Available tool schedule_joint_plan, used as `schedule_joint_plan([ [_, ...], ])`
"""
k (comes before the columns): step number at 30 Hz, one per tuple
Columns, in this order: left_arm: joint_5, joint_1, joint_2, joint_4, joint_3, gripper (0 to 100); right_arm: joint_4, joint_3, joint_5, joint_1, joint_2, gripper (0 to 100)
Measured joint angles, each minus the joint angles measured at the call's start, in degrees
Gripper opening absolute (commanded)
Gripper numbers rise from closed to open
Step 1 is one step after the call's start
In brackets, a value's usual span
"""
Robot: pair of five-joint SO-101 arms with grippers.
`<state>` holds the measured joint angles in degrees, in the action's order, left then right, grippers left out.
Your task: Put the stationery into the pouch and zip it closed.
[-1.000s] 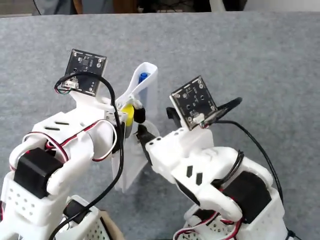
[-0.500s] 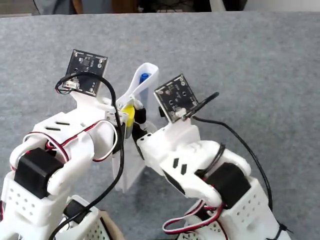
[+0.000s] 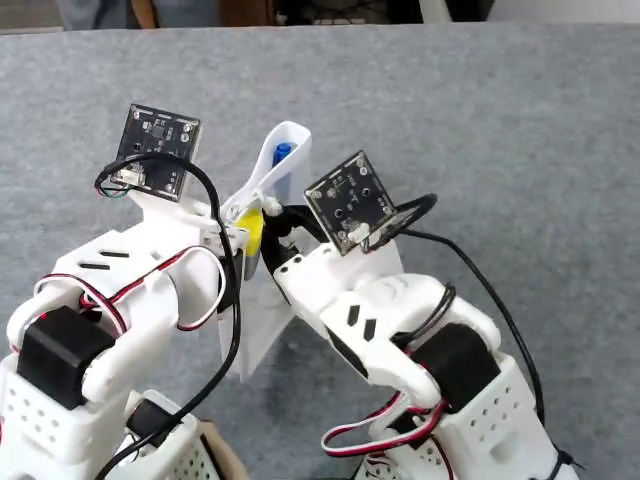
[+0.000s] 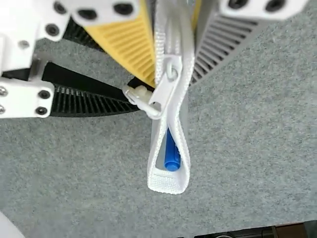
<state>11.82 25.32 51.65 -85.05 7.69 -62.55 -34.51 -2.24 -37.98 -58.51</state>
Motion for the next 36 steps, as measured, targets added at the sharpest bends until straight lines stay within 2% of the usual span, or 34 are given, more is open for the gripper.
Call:
schedule_joint_plan([
  [7,0.0,0.0,0.0,-0.18,0.0,3,0.0,-0.35,-0.79,0.0,0.0,3.9],
  [17,0.0,0.0,0.0,-0.18,0.0,3,0.0,-0.35,-0.79,0.18,0.0,4.1],
  [19,0.0,0.0,0.0,-0.18,0.0,3,0.0,-0.35,-0.79,0.18,0.0,1.2],
  [32,0.09,0.35,0.44,-0.18,2.73,3,-2.99,3.6,-0.97,4.4,-5.98,1.1],
  [36,0.09,0.44,0.53,-0.18,2.73,3,-5.19,5.27,-4.66,5.54,-6.15,1.1],
])
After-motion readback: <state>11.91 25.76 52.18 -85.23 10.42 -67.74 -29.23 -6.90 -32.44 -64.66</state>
